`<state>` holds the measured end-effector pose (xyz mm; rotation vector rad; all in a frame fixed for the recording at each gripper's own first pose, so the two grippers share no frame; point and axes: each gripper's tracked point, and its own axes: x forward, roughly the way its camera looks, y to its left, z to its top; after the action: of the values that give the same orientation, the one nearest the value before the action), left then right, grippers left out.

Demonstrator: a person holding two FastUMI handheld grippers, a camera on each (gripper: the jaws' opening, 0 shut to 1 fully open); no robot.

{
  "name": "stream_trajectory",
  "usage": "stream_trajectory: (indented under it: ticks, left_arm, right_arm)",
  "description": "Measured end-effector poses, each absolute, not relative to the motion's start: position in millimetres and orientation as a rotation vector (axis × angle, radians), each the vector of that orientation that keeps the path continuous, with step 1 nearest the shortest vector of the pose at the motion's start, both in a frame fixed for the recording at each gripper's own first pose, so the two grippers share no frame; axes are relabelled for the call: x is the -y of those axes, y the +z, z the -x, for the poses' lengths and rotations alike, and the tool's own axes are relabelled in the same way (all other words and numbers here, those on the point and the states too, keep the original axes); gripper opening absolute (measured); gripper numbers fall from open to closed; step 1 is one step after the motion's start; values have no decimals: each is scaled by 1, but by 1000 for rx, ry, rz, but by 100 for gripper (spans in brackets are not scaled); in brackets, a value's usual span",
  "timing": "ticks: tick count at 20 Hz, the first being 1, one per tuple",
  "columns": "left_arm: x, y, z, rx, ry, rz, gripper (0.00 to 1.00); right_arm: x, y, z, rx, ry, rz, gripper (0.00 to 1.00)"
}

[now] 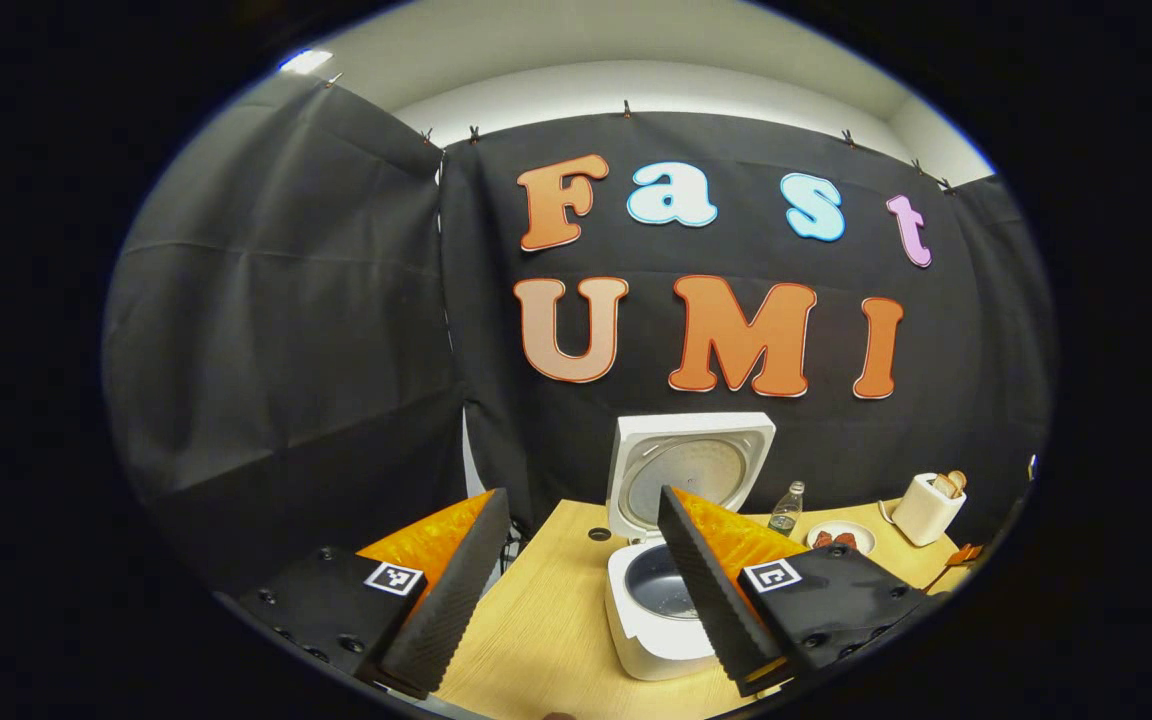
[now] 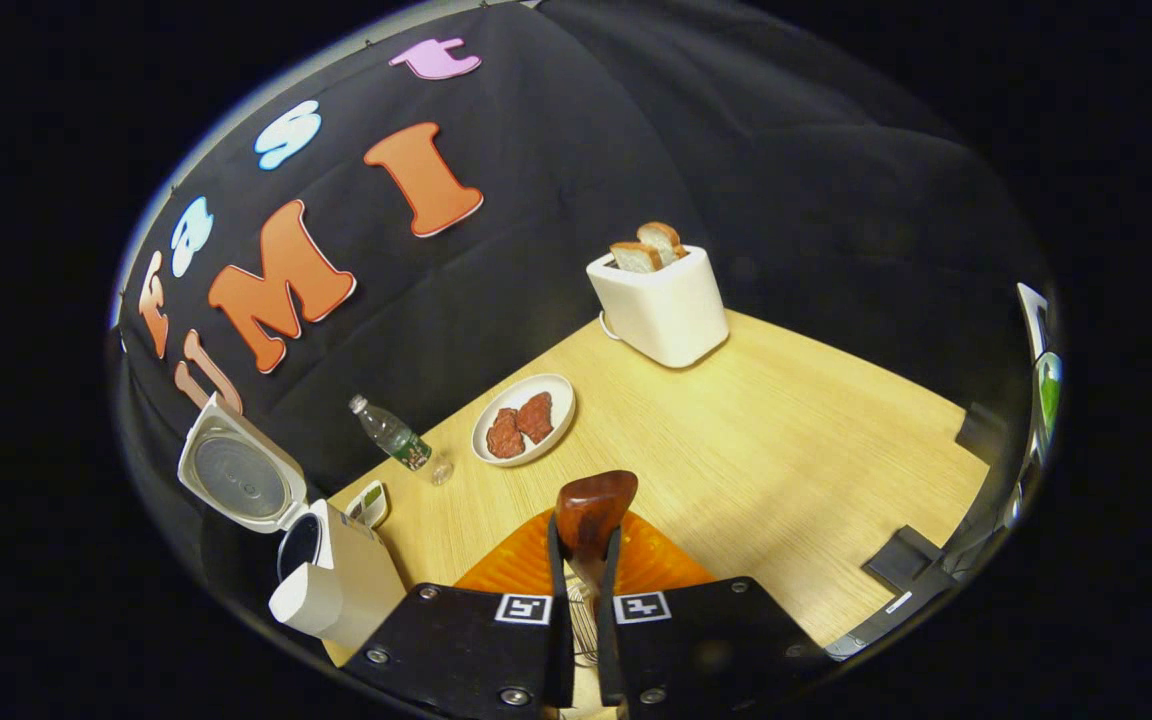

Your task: Close the left gripper, press the button to open the rice cooker; take a wooden spoon from the chopstick holder with the right hand, scoop a spoonful of rice and pour it into the rice cooker, then put the wooden spoon back into the chopstick holder.

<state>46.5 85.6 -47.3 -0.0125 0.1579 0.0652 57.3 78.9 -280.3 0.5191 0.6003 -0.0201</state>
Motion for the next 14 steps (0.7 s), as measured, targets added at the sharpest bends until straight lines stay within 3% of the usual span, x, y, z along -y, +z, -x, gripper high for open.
stream_trajectory:
  ticks: [4, 8, 10, 14]
  left_arm:
    - [-85, -41, -47, -140, 24, 11, 99]
    - [-90, -40, -49, -140, -11, -6, 96]
    - [-94, -38, -49, -139, -23, -9, 99]
    - [-104, -40, -47, -140, -35, -27, 96]
  right_arm:
    - [-80, -221, -47, -463, -26, -420, 8]
    - [-119, -165, -21, -348, 76, -319, 8]
    - [-146, -155, -7, -327, 138, -262, 8]
    - [-195, -162, 14, -287, 238, -175, 8]
